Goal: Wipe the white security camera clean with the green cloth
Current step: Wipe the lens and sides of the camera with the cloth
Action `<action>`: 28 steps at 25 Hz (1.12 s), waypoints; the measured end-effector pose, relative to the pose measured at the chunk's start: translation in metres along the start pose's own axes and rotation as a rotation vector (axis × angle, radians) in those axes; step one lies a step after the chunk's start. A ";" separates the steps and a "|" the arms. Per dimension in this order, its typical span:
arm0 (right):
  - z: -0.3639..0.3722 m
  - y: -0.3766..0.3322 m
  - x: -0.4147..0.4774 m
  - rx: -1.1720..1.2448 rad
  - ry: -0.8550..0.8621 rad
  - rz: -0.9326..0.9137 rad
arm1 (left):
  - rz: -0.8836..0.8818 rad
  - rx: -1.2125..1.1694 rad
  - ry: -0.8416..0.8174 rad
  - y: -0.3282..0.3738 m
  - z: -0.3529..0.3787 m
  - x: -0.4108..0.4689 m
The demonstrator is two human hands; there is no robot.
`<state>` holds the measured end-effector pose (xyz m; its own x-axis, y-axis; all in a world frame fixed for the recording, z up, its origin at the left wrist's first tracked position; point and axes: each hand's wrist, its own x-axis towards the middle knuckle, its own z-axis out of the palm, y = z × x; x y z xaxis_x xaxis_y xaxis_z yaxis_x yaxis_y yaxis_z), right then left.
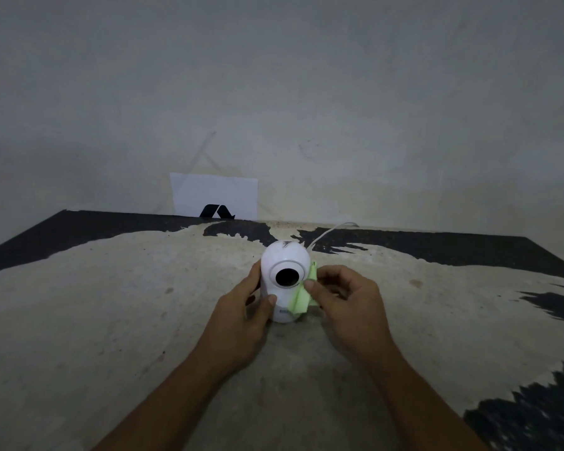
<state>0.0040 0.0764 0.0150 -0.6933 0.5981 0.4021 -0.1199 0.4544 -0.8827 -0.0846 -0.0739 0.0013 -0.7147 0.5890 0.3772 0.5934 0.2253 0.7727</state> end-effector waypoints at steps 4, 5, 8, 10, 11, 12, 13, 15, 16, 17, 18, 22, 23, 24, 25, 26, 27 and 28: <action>0.007 -0.011 -0.005 -0.124 0.085 -0.327 | 0.007 -0.044 -0.011 0.000 0.002 0.000; 0.009 -0.009 -0.006 -0.170 0.088 -0.422 | 0.009 -0.051 -0.016 0.000 0.002 0.001; 0.016 -0.004 -0.008 -0.324 0.051 -0.626 | 0.001 -0.069 -0.024 0.000 0.003 0.001; 0.020 -0.002 -0.005 -0.337 0.070 -0.624 | -0.011 -0.095 -0.028 0.001 0.001 0.001; 0.020 -0.002 -0.005 -0.332 0.080 -0.612 | -0.015 -0.107 -0.027 0.000 0.001 0.001; 0.020 -0.002 -0.005 -0.348 0.079 -0.634 | -0.020 -0.116 -0.026 0.000 0.001 0.002; 0.021 0.000 -0.006 -0.398 0.060 -0.690 | -0.030 -0.121 -0.030 -0.001 0.000 0.002; 0.022 0.003 -0.007 -0.527 0.003 -0.814 | -0.038 -0.126 -0.031 -0.002 0.000 0.002; 0.021 0.003 -0.005 -0.559 -0.003 -0.819 | -0.033 -0.135 -0.030 -0.002 0.000 0.003; 0.021 0.001 -0.004 -0.569 0.005 -0.788 | -0.025 -0.148 -0.029 -0.003 0.000 0.003; 0.021 -0.003 -0.003 -0.572 0.007 -0.759 | -0.021 -0.158 -0.031 -0.003 -0.001 0.002; 0.024 -0.015 -0.005 -0.842 -0.150 -0.904 | -0.028 -0.160 -0.032 -0.005 -0.001 0.002; 0.023 -0.018 -0.002 -0.896 -0.178 -0.936 | -0.026 -0.158 -0.031 -0.005 -0.001 0.002; 0.021 -0.021 0.001 -0.929 -0.202 -0.954 | -0.025 -0.157 -0.028 -0.005 -0.001 0.002; 0.019 -0.025 0.005 -0.948 -0.232 -0.970 | -0.026 -0.161 -0.025 -0.005 0.000 0.002; 0.016 -0.028 0.009 -0.967 -0.267 -0.981 | -0.025 -0.165 -0.022 -0.005 0.000 0.002; 0.014 -0.031 0.013 -0.981 -0.303 -0.982 | -0.027 -0.168 -0.023 -0.005 0.000 0.002; 0.013 -0.036 0.018 -0.986 -0.333 -0.979 | -0.029 -0.175 -0.024 -0.004 0.000 0.002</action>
<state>-0.0132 0.0621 0.0504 -0.7689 -0.3366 0.5435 -0.2004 0.9342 0.2950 -0.0885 -0.0737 -0.0015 -0.7206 0.6029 0.3424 0.4973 0.1053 0.8612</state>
